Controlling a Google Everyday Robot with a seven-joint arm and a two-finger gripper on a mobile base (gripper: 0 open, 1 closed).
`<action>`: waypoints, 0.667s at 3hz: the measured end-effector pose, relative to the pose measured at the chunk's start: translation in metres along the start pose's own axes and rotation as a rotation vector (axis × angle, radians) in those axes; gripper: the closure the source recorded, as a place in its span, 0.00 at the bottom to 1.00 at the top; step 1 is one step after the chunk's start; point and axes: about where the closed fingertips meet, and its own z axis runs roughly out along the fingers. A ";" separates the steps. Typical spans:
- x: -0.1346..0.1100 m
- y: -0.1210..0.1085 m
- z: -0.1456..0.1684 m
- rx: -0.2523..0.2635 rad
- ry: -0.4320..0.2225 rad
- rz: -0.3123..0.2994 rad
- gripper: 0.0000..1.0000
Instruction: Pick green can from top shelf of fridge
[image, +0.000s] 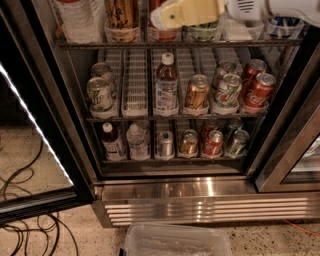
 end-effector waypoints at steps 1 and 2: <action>0.021 -0.006 0.000 0.057 0.100 0.037 0.00; 0.037 -0.003 0.003 0.076 0.172 0.131 0.00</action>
Offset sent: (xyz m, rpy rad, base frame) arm 0.0168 -0.0208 -0.0643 -0.0272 0.2845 -0.2132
